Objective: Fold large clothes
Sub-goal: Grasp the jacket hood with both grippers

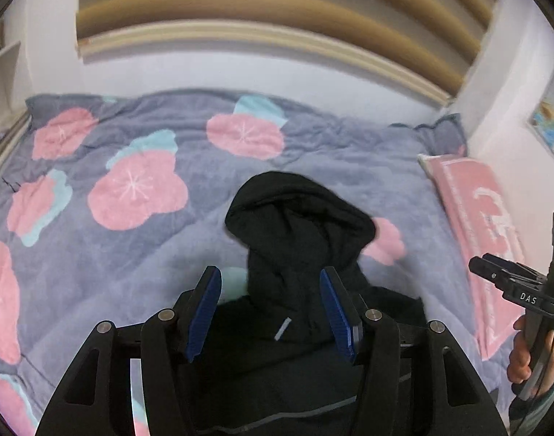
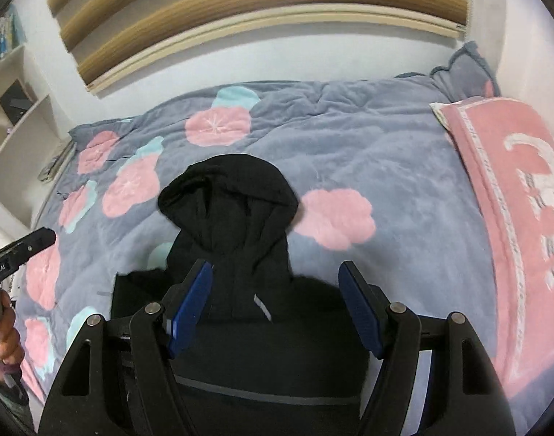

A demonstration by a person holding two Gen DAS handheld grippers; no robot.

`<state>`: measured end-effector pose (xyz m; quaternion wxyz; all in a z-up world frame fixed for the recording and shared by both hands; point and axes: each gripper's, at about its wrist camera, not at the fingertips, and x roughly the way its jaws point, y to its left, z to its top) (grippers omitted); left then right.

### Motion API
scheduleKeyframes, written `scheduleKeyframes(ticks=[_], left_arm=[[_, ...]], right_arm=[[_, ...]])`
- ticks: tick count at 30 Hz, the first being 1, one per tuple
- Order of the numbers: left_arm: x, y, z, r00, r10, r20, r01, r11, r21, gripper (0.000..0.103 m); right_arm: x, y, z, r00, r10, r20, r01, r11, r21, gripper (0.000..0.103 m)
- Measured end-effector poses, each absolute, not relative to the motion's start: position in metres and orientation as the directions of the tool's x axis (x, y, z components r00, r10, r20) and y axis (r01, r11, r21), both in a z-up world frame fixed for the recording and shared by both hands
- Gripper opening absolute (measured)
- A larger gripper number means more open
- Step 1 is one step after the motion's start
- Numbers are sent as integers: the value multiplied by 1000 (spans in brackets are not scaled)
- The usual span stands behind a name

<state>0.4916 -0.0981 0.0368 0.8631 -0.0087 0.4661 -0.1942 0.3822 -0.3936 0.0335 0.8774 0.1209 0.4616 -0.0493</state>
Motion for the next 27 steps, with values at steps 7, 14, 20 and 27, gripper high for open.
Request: scheduleKeyframes(ticks=[7, 14, 20, 27], left_arm=[[580, -121, -55, 412, -292, -863, 261, 946, -195, 58], [640, -128, -126, 367, -324, -872, 183, 944, -274, 58], [672, -141, -169, 336, -295, -895, 164, 954, -253, 58], [680, -116, -147, 387, -490, -781, 191, 872, -452, 10]], right_arm=[[475, -411, -52, 495, 66, -867, 200, 962, 187, 75], [536, -417, -118, 431, 63, -900, 192, 968, 159, 75], [569, -408, -157, 379, 29, -925, 191, 976, 109, 43], [529, -476, -114, 591, 136, -795, 328, 860, 392, 11]])
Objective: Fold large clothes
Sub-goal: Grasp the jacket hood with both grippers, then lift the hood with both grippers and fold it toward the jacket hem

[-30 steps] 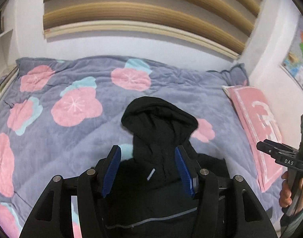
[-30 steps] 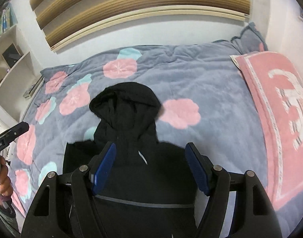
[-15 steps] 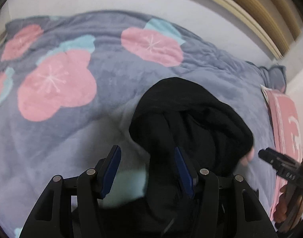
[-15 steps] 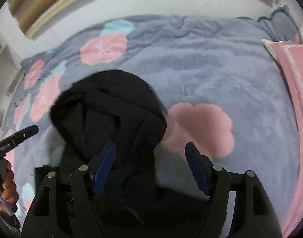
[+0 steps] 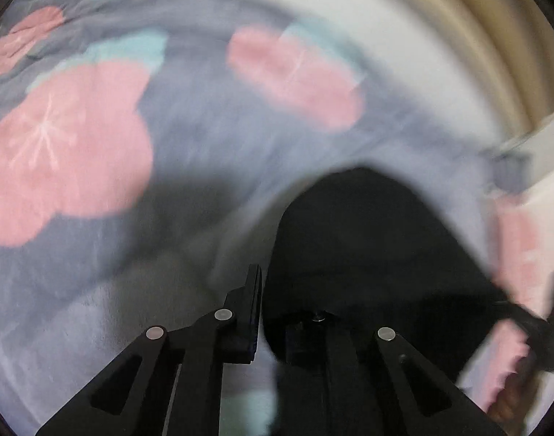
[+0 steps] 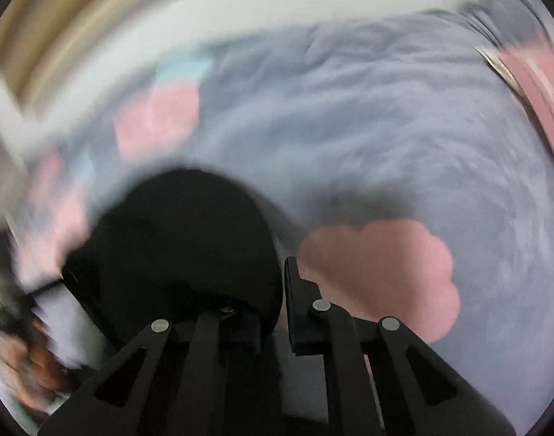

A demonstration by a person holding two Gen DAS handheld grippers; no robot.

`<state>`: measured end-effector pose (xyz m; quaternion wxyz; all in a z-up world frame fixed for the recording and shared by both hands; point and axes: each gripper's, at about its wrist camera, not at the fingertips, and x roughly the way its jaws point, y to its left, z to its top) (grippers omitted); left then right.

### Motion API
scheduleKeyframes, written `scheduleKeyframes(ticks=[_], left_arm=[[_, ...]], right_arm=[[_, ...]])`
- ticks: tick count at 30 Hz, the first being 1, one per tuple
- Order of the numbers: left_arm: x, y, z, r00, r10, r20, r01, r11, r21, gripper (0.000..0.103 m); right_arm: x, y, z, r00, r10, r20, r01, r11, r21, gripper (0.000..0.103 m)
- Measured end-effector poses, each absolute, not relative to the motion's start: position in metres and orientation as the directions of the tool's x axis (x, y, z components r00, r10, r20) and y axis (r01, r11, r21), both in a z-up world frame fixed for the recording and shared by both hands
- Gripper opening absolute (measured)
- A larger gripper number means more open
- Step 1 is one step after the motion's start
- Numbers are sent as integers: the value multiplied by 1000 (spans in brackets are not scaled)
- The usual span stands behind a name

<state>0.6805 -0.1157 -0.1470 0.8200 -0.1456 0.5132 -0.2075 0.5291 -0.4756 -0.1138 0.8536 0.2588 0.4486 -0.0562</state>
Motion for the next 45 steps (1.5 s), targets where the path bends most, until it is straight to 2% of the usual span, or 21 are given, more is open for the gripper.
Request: scheduleKeyframes(ticks=[2, 3, 4, 7, 9, 12, 14, 15, 16, 17, 18, 19, 21, 24, 28, 30, 34, 38, 40, 42, 45], left_arm=[[665, -107, -116, 429, -584, -689, 273, 811, -518, 12], [662, -108, -111, 434, -588, -682, 297, 809, -507, 13], [661, -111, -112, 425, -582, -694, 315, 813, -489, 13], [676, -119, -162, 302, -508, -807, 286, 856, -431, 14], [686, -123, -220, 157, -425, -892, 238, 893, -383, 20], [688, -116, -236, 151, -493, -857, 211, 863, -460, 22], [687, -117, -229, 155, -493, -856, 233, 861, -453, 24], [683, -120, -223, 165, -479, -862, 269, 863, -428, 24], [676, -123, -216, 181, -454, -872, 313, 868, -387, 29], [668, -124, -209, 196, -429, -882, 346, 872, -347, 32], [661, -124, -202, 200, -412, -889, 370, 872, -321, 44], [655, -122, -197, 207, -400, -893, 387, 871, -301, 51], [635, -115, -181, 229, -386, -894, 421, 867, -266, 53], [625, -102, -154, 252, -407, -878, 446, 854, -268, 53], [636, -117, -107, 333, -519, -787, 471, 815, -338, 53], [649, -134, -100, 350, -552, -757, 473, 802, -365, 54], [674, -172, -136, 275, -540, -795, 466, 799, -381, 54], [677, -179, -197, 187, -476, -859, 422, 829, -368, 53], [675, -173, -220, 164, -491, -856, 384, 831, -403, 53], [674, -168, -222, 166, -510, -844, 376, 824, -423, 53], [676, -175, -217, 170, -486, -857, 402, 828, -390, 53]], right_arm=[[520, -479, -112, 615, 158, -772, 296, 862, 411, 11], [519, -476, -114, 611, 141, -779, 288, 877, 385, 11], [520, -475, -120, 602, 128, -788, 285, 888, 361, 11], [526, -483, -156, 549, 156, -821, 330, 862, 384, 11], [534, -487, -191, 471, 164, -867, 359, 862, 358, 27], [535, -494, -219, 435, 217, -874, 374, 839, 395, 30], [536, -492, -212, 426, 215, -879, 346, 859, 378, 31], [535, -490, -208, 420, 217, -881, 332, 867, 372, 36], [533, -488, -202, 407, 212, -888, 312, 882, 353, 39], [530, -486, -196, 395, 195, -898, 297, 898, 325, 47], [524, -483, -189, 384, 166, -908, 274, 919, 284, 53], [517, -481, -183, 382, 154, -911, 251, 932, 262, 54], [499, -478, -171, 373, 153, -915, 208, 947, 243, 56], [478, -481, -147, 385, 153, -910, 199, 949, 244, 57], [492, -473, -101, 508, 187, -841, 165, 937, 308, 57], [509, -464, -94, 533, 221, -817, 139, 929, 342, 57], [542, -433, -110, 511, 197, -837, 99, 953, 285, 57], [557, -417, -170, 364, 174, -915, 103, 969, 225, 55], [557, -417, -192, 333, 177, -926, 107, 969, 223, 53], [557, -421, -199, 343, 195, -919, 114, 962, 247, 52], [559, -423, -193, 333, 196, -922, 96, 966, 240, 52]])
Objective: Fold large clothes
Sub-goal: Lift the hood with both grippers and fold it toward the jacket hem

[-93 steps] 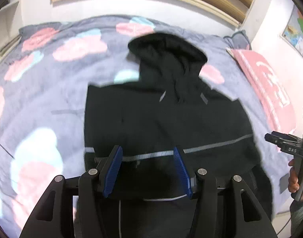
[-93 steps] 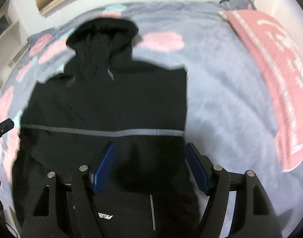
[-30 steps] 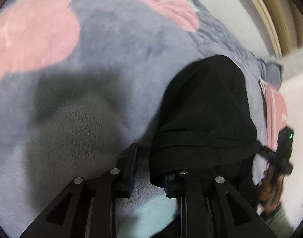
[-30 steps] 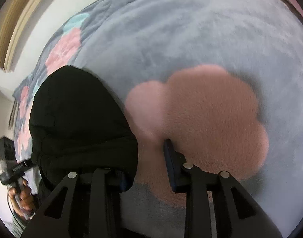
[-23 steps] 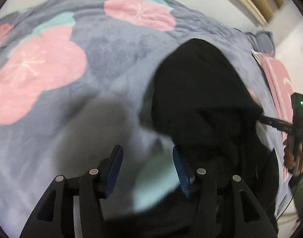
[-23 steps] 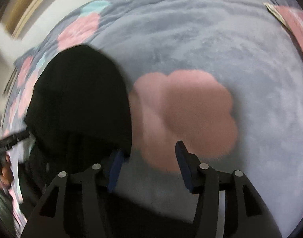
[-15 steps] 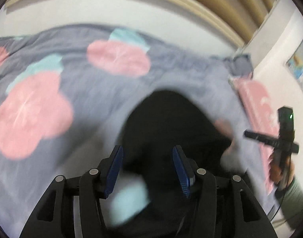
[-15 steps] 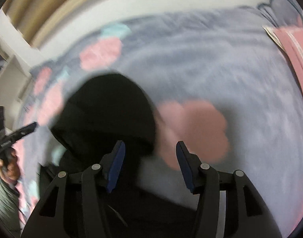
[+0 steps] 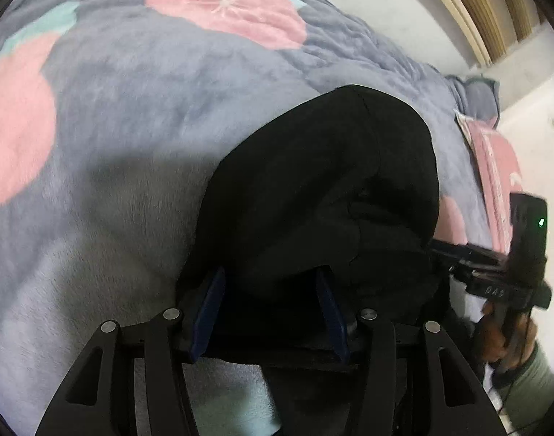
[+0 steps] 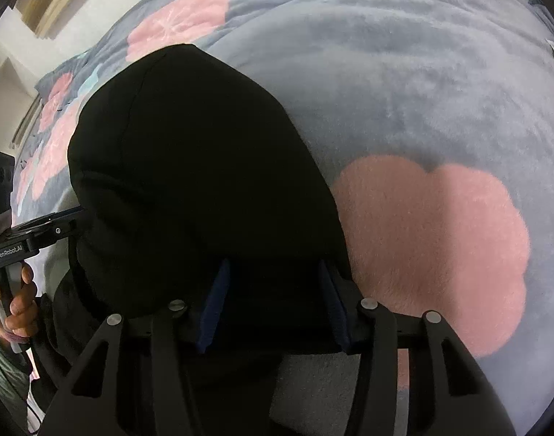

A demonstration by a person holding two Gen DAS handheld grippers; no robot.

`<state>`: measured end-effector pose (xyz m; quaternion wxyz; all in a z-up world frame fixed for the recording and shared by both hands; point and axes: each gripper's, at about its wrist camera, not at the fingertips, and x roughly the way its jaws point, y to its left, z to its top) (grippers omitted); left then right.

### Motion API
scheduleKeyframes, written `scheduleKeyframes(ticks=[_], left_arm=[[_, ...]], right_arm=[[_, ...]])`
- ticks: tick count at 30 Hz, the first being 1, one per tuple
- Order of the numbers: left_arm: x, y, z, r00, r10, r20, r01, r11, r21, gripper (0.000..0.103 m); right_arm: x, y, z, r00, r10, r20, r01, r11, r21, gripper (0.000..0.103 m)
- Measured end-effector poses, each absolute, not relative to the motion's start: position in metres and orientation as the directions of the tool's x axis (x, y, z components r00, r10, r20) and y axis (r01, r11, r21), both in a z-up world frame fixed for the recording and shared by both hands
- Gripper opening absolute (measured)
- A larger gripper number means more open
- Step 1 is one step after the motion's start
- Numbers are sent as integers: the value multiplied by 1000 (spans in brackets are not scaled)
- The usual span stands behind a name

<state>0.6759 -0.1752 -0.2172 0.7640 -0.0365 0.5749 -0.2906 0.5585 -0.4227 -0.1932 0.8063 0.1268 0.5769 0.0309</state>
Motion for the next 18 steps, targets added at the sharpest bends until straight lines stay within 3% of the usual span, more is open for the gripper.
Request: scheduleKeyframes(ticks=[3, 7, 10, 18], left_arm=[[671, -176, -196, 194, -479, -856, 450, 819, -357, 53], [669, -160, -149, 222, -579, -784, 494, 760, -422, 55], [686, -158, -129, 252, -594, -764, 503, 755, -421, 69], [744, -171, -168, 112, -589, -801, 455, 747, -485, 70]], right_arm=[[557, -426, -176, 328, 209, -921, 43, 971, 235, 55], [563, -438, -147, 372, 255, -893, 15, 960, 280, 57], [582, -448, -131, 401, 262, -878, 7, 957, 288, 62], [631, -461, -159, 329, 368, -870, -10, 922, 387, 62]])
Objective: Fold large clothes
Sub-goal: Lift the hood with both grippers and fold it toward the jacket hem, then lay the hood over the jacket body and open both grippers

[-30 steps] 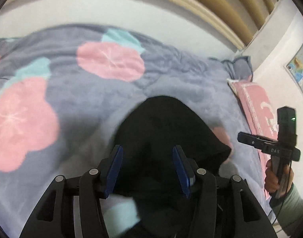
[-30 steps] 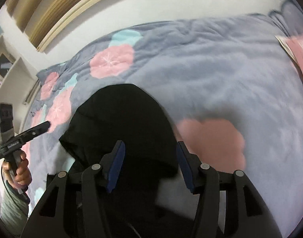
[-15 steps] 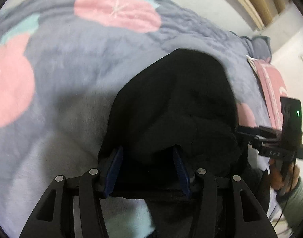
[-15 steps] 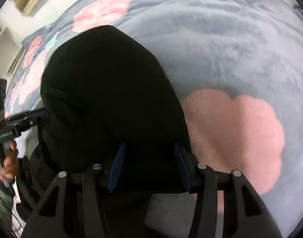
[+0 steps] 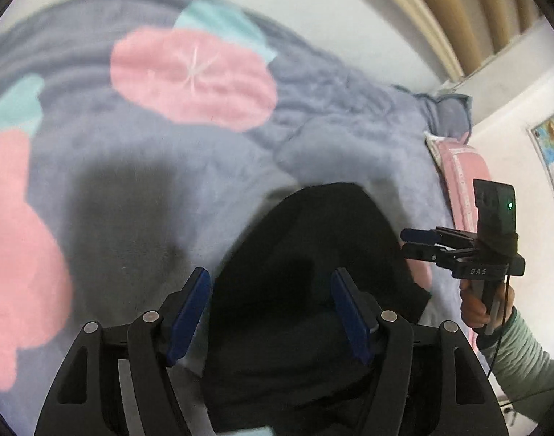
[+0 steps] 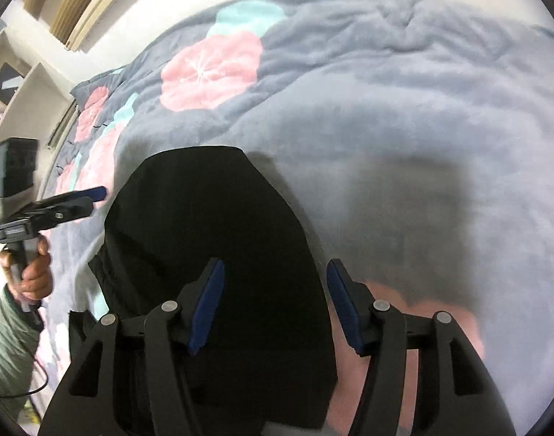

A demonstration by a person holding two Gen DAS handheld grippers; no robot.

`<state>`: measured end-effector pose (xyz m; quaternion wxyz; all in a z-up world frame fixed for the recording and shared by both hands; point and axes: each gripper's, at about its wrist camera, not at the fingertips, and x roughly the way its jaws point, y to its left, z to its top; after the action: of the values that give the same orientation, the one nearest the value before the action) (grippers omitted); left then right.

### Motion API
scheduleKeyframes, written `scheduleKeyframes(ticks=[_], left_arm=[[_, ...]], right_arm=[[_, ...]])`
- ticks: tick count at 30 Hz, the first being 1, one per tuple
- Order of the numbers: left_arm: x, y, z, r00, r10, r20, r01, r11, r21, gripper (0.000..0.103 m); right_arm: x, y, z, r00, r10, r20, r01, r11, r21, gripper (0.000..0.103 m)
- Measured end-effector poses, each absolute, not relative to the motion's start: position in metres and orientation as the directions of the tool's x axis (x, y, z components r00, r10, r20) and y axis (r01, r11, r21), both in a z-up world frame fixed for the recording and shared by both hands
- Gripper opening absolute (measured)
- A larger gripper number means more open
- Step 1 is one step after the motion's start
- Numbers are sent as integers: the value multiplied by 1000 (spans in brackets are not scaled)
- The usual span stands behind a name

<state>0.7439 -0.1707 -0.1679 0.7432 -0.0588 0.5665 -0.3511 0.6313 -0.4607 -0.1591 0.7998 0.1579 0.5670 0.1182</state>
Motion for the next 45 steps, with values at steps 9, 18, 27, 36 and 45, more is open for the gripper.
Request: scheduleKeyframes(ticks=[9, 18, 27, 36, 45], left_arm=[[755, -193, -211, -24, -649, -761, 443, 675, -590, 59], [685, -187, -133, 74, -684, -726, 640, 591, -492, 17], [570, -150, -51, 146, -704, -695, 737, 547, -398, 17], [449, -110, -53, 65, -701, -711, 754, 501, -425, 17], [370, -76, -155, -20, -689, -725, 493, 624, -606, 17]], right_arm=[[670, -455, -197, 274, 527, -805, 5, 836, 549, 65], [606, -406, -117, 384, 458, -802, -221, 889, 402, 20], [476, -371, -28, 491, 435, -755, -316, 896, 311, 20], [338, -321, -29, 446, 427, -786, -368, 889, 274, 20], [269, -305, -119, 287, 447, -847, -219, 892, 396, 24]])
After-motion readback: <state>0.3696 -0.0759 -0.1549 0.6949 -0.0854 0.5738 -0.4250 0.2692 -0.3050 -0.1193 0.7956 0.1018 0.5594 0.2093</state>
